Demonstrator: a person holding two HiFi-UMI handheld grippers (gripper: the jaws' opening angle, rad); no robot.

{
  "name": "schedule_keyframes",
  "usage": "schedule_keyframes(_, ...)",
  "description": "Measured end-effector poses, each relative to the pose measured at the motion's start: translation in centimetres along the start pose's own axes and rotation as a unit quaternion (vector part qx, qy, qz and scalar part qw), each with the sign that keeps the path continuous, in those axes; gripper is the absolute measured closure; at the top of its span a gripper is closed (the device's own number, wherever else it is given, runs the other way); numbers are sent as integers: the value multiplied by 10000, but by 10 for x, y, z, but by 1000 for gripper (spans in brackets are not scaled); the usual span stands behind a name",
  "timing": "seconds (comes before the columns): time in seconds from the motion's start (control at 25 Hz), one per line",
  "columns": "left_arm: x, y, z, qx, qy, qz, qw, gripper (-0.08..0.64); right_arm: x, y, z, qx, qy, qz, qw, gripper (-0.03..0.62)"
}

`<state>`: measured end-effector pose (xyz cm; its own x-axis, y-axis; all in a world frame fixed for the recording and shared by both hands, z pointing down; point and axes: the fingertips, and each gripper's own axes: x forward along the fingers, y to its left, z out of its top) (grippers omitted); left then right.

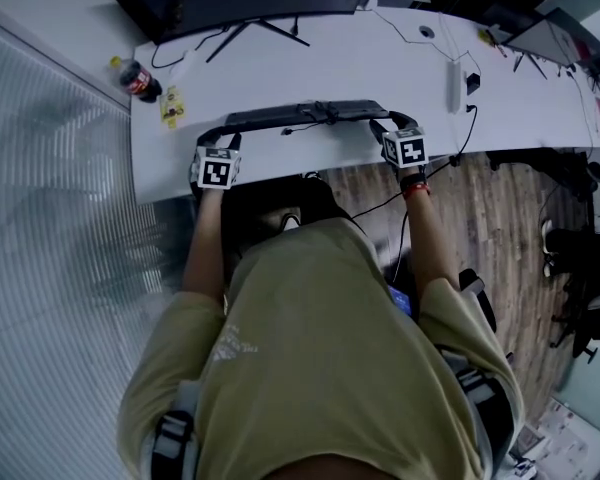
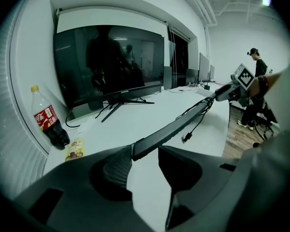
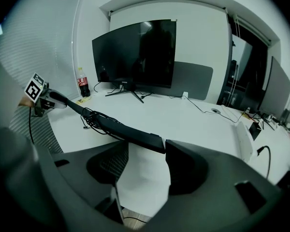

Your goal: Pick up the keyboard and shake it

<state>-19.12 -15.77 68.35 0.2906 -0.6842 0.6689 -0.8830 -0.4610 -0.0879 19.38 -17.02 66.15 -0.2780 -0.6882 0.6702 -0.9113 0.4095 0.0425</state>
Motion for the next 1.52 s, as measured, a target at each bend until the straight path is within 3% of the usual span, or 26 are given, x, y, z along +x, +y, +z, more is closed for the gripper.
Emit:
schedule_keyframes(0.32, 1, -15, -10, 217, 23, -10, 9998, 379, -5, 4, -22, -152, 25, 1, 9999, 348)
schedule_keyframes(0.6, -1, -13, -39, 389, 538, 7, 9978, 379, -2, 14, -37, -276, 314, 86, 9991, 350)
schedule_keyframes(0.88, 3, -26, -46, 484, 653, 49, 9967, 379, -2, 10, -46, -367, 388, -16, 9986, 348)
schedule_keyframes(1.04, 4, -28, -41, 586, 521, 51, 9969, 379, -4, 11, -49, -424, 491, 57, 9979, 350)
schedule_keyframes(1.52, 5, -32, -64, 831, 1144, 78, 9899, 379, 4, 19, -72, -364, 745, 254, 9962, 351)
